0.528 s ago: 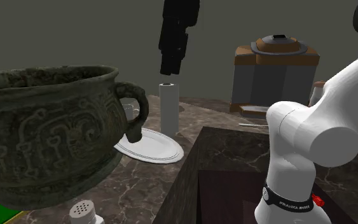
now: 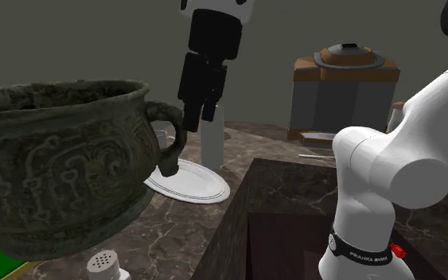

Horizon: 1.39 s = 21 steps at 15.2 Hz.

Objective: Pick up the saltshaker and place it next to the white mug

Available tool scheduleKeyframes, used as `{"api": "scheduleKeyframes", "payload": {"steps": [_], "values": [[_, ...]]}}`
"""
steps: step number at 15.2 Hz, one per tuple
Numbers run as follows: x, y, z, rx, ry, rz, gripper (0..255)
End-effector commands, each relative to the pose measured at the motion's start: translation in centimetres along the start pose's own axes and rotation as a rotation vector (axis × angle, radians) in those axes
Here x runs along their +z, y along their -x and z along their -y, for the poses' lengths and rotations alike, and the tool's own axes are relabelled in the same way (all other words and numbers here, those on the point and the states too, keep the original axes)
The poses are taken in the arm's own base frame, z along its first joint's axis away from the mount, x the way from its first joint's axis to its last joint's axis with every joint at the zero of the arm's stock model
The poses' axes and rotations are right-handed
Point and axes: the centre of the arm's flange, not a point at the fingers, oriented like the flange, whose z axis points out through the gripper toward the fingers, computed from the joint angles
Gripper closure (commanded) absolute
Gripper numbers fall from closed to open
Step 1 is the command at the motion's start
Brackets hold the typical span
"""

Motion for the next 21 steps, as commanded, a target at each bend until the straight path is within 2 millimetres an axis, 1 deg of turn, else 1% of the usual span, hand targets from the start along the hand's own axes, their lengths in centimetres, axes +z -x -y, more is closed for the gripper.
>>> {"api": "scheduleKeyframes", "payload": {"steps": [1, 9, 16, 17, 21], "values": [[1.9, 0.1, 2.0, 0.005, 0.005, -0.014, 0], [9.2, 0.4, 10.0, 0.021, 0.030, -0.063, 0], [15.8, 0.3, 16.9, 0.034, 0.052, -0.106, 0], [15.9, 0.3, 17.0, 0.035, 0.052, -0.107, 0], [18.0, 0.1, 16.9, 0.035, 0.052, -0.107, 0]]}}
